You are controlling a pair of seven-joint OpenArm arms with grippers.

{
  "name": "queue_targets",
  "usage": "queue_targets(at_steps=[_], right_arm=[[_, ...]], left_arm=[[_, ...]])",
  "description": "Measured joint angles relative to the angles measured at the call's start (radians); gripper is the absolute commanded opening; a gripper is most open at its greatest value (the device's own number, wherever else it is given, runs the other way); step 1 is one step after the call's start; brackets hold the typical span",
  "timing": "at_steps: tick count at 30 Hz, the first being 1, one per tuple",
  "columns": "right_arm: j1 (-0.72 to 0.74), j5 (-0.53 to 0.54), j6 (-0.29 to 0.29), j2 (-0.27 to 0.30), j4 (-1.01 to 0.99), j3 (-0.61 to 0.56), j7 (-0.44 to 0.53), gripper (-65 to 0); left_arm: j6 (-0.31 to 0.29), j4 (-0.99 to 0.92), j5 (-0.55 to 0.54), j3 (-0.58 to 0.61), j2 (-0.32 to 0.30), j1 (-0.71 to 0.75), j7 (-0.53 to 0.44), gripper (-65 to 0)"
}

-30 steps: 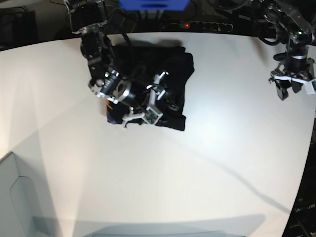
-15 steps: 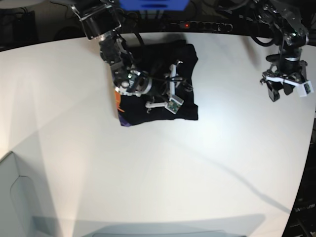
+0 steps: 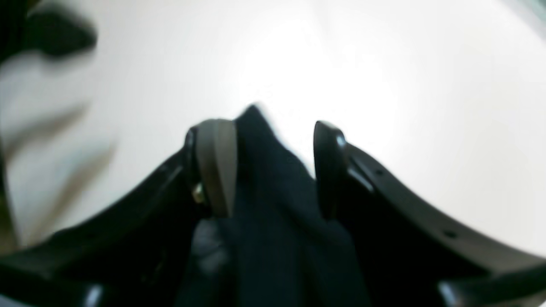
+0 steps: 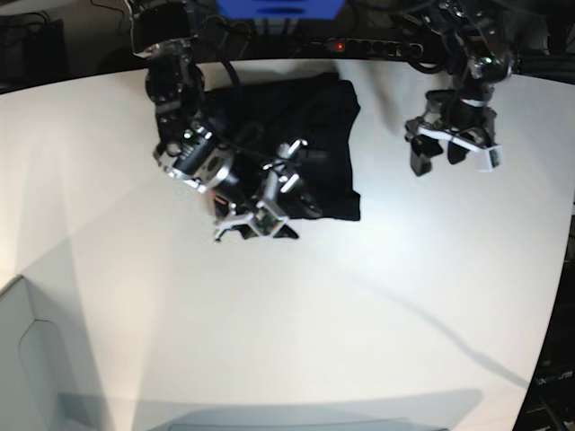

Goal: Fold the T-shirt properly
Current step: 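Tuck and flatten the folded shirt's edges with the right gripper, then grasp the folded shirt with the left gripper and rotate it upright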

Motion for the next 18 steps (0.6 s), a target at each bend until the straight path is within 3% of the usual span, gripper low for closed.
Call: queue_targets(at_steps=[5, 12, 18], right_arm=[[-0.023, -0.005, 0.000, 0.032, 0.002, 0.152, -0.009, -35.2], [-0.023, -0.002, 0.000, 0.075, 0.002, 0.240, -0.009, -35.2], [-0.049, -0.008, 0.000, 0.074, 0.002, 0.273, -0.012, -35.2]], left_arm=[[-0.001, -0.012, -0.002, 0.113, 0.024, 0.005, -0.005, -19.2], [0.000, -0.168, -0.004, 0.231, 0.046, 0.013, -0.005, -19.2], [-0.008, -0.247, -0.148, 0.242, 0.034, 0.002, -0.032, -19.4]])
